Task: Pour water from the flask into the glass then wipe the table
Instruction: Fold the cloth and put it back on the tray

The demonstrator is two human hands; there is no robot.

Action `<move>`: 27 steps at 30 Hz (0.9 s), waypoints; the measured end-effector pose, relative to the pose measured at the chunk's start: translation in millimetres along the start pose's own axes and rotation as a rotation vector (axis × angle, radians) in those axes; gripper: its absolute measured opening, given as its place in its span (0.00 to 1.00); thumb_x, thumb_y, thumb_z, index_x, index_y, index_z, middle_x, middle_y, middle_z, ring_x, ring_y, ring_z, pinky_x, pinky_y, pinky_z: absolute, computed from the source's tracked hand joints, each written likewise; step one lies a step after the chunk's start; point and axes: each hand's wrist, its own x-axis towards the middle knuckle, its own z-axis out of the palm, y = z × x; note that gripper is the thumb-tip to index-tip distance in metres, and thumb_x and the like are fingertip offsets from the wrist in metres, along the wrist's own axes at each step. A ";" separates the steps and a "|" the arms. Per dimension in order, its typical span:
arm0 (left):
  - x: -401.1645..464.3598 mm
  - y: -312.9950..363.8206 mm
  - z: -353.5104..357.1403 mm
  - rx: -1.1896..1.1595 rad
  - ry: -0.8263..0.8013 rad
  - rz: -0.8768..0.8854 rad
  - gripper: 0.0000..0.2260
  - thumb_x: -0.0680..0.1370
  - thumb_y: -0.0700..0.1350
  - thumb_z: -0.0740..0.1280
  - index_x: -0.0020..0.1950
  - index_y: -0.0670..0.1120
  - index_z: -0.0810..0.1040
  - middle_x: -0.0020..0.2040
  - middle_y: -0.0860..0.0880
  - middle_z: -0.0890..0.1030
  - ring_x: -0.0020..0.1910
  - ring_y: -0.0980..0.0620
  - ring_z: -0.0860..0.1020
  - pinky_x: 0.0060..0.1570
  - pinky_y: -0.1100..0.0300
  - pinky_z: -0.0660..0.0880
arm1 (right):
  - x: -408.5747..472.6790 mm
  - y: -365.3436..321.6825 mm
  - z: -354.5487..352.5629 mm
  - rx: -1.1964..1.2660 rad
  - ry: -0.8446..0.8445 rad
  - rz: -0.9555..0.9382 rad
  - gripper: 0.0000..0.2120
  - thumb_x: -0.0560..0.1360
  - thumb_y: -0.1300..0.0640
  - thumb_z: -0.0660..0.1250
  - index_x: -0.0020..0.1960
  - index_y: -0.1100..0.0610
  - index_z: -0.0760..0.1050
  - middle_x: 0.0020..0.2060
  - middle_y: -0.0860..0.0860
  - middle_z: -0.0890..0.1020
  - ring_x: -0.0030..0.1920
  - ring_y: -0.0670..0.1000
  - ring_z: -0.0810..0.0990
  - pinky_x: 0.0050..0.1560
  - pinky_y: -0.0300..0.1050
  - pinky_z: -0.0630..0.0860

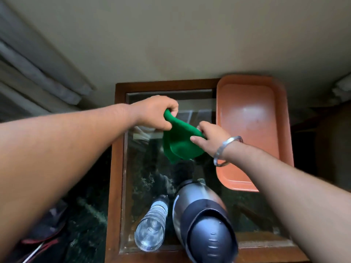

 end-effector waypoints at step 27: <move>69.9 100.0 145.7 0.434 0.129 -0.228 0.40 0.78 0.63 0.63 0.83 0.49 0.48 0.83 0.42 0.52 0.81 0.39 0.50 0.78 0.40 0.51 | -20.9 140.0 5.4 -0.335 0.019 0.327 0.31 0.78 0.47 0.55 0.78 0.45 0.47 0.80 0.52 0.43 0.78 0.61 0.48 0.74 0.60 0.55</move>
